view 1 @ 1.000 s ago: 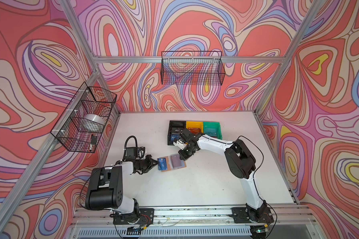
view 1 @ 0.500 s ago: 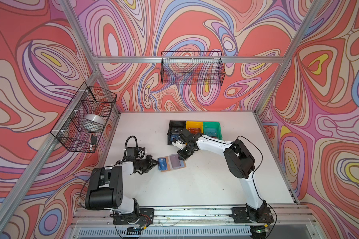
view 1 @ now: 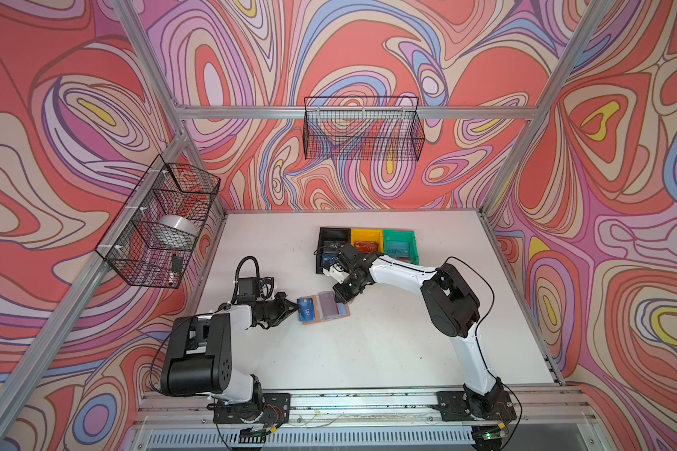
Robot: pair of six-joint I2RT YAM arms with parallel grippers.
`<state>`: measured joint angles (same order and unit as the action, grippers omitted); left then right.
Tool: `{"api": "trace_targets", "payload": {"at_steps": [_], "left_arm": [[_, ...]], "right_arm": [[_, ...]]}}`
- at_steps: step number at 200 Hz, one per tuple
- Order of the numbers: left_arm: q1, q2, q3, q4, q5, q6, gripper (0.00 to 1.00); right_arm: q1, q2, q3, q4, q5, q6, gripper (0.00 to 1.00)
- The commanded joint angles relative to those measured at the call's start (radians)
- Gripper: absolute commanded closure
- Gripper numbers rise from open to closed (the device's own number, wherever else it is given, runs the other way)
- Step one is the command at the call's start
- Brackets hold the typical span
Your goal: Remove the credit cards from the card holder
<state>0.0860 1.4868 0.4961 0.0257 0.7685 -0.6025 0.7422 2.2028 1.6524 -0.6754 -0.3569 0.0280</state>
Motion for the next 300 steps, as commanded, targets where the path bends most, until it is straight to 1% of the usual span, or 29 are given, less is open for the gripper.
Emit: {"api": "trace_targets", "payload": {"at_steps": [1,26,93,135,170,172,206,242,255,261,300], "left_arm": [[-0.003,0.005,-0.007,-0.012,-0.014,0.016,1.0],[-0.003,0.01,-0.006,-0.009,-0.013,0.017,1.0],[-0.003,0.011,-0.01,-0.024,-0.023,0.031,1.0],[-0.003,-0.04,0.009,-0.1,-0.064,0.055,1.0],[-0.003,-0.092,0.009,-0.151,-0.083,0.061,1.0],[-0.003,-0.094,0.036,-0.152,-0.084,0.062,1.0],[-0.003,-0.068,0.042,-0.158,-0.097,0.076,1.0],[-0.003,-0.03,0.029,-0.149,-0.12,0.086,1.0],[-0.003,-0.03,0.029,-0.148,-0.121,0.087,1.0],[-0.003,-0.032,-0.005,-0.148,-0.123,0.087,1.0],[-0.003,-0.036,-0.004,-0.156,-0.129,0.093,1.0]], "right_arm": [[0.028,0.05,-0.004,-0.025,-0.034,0.007,0.86],[0.032,0.048,0.003,-0.023,-0.055,0.006,0.86],[0.034,0.049,0.018,-0.028,-0.056,0.006,0.85],[0.034,0.054,0.006,-0.056,0.03,-0.004,0.85],[0.035,0.067,0.006,-0.09,0.076,-0.026,0.86],[0.035,0.069,0.007,-0.092,0.078,-0.027,0.86],[0.034,0.07,0.004,-0.112,0.117,-0.051,0.86],[0.034,0.056,-0.004,-0.13,0.095,-0.079,0.85],[0.034,0.043,-0.017,-0.128,0.096,-0.079,0.85],[0.034,0.035,-0.024,-0.13,0.095,-0.079,0.85],[0.034,0.002,-0.037,-0.14,0.083,-0.087,0.85]]}}
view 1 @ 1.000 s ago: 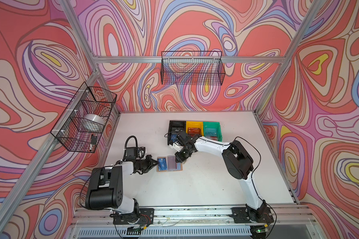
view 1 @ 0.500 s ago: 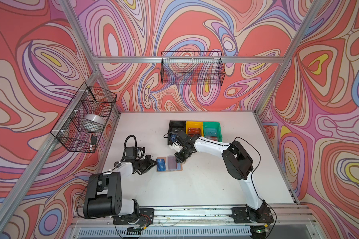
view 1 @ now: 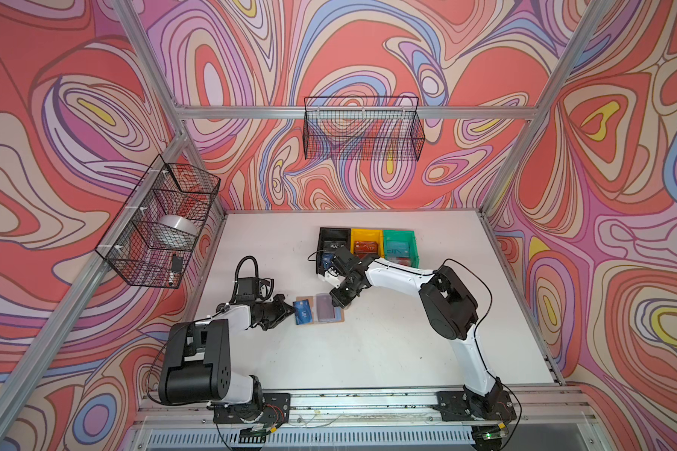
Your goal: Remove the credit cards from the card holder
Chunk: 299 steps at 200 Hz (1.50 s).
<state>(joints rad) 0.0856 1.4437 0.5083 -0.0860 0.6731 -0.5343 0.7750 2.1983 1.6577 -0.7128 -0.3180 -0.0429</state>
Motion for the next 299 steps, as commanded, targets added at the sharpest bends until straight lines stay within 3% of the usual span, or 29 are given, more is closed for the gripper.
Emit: {"api": "trace_targets", "payload": {"at_steps": [1,103,165,241,299], "left_arm": [[-0.003,0.007,-0.016,-0.044,-0.034,0.025,1.0],[-0.003,0.007,-0.018,-0.044,-0.034,0.027,1.0],[-0.003,0.012,-0.018,-0.04,-0.031,0.027,1.0],[-0.003,0.007,-0.018,-0.041,-0.03,0.028,1.0],[-0.004,0.009,-0.016,-0.047,-0.034,0.034,1.0]], "right_arm": [[0.001,0.007,-0.041,-0.103,0.044,-0.016,0.85],[0.001,-0.037,-0.073,-0.103,0.018,-0.02,0.84],[0.038,0.015,0.013,-0.101,-0.001,0.002,0.84],[0.047,0.038,0.045,-0.097,0.014,0.018,0.85],[0.046,-0.009,-0.017,-0.099,0.093,0.002,0.85]]}}
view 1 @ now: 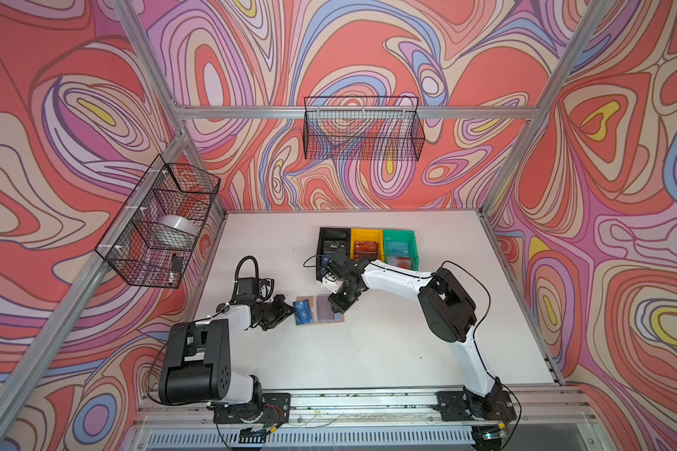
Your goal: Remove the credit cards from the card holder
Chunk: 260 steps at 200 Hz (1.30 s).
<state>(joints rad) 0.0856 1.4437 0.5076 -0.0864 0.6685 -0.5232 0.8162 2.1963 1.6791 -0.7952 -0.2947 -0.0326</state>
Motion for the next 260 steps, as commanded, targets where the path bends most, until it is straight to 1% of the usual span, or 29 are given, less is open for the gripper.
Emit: {"api": "trace_targets", "payload": {"at_steps": [1,59,108,163,260], "left_arm": [[-0.004,0.008,-0.016,-0.047,-0.029,0.023,1.0],[-0.003,0.009,-0.017,-0.047,-0.029,0.021,1.0],[-0.003,0.018,-0.016,-0.041,-0.025,0.021,1.0],[-0.003,0.02,-0.015,-0.038,-0.022,0.019,1.0],[-0.003,0.014,-0.016,-0.039,-0.021,0.02,1.0]], "right_arm": [[0.005,-0.007,-0.038,-0.018,0.07,-0.008,0.85],[0.005,0.025,-0.003,-0.039,0.082,-0.024,0.85],[0.007,0.096,0.037,-0.021,0.026,-0.008,0.85],[0.008,0.109,0.072,-0.001,-0.021,0.0,0.85],[0.008,0.144,0.076,0.022,-0.043,0.017,0.84]]}}
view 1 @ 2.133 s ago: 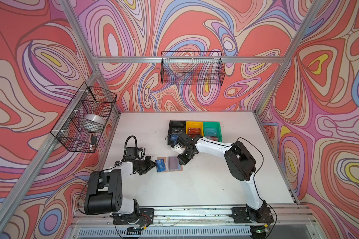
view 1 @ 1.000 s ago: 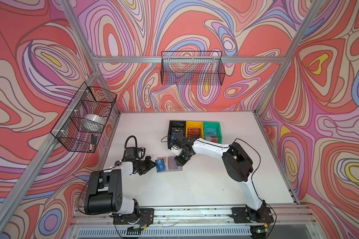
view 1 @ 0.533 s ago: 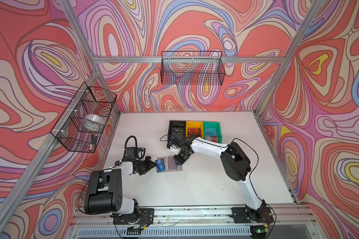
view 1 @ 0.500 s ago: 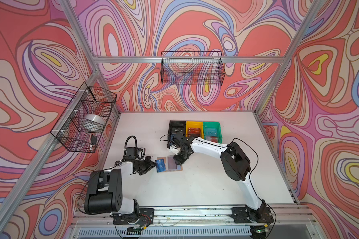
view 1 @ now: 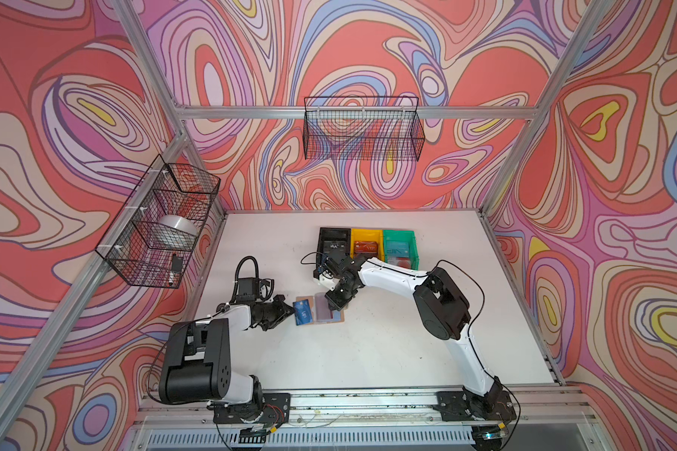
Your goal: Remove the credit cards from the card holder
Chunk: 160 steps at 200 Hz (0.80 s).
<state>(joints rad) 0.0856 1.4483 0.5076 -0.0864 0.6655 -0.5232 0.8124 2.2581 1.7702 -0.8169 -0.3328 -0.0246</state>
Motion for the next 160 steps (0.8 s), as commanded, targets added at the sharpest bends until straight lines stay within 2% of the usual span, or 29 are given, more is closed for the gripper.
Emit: {"api": "trace_targets", "payload": {"at_steps": [1,46,102,126,160], "left_arm": [[-0.003,0.009,-0.016,-0.038,-0.018,0.019,1.0],[-0.003,0.015,-0.018,-0.037,-0.019,0.019,1.0],[-0.003,0.004,-0.011,-0.052,-0.026,0.018,1.0],[-0.003,-0.051,-0.003,-0.104,-0.055,0.009,1.0],[-0.003,-0.166,0.09,-0.239,-0.11,0.011,1.0]], "right_arm": [[0.011,0.081,-0.015,0.045,-0.006,0.009,0.84],[0.012,0.098,0.018,0.058,-0.043,0.015,0.83],[0.013,0.103,0.06,0.039,-0.023,0.011,0.83],[0.013,0.089,0.037,0.036,-0.01,0.006,0.82],[0.013,0.081,0.007,0.029,0.005,0.004,0.81]]}}
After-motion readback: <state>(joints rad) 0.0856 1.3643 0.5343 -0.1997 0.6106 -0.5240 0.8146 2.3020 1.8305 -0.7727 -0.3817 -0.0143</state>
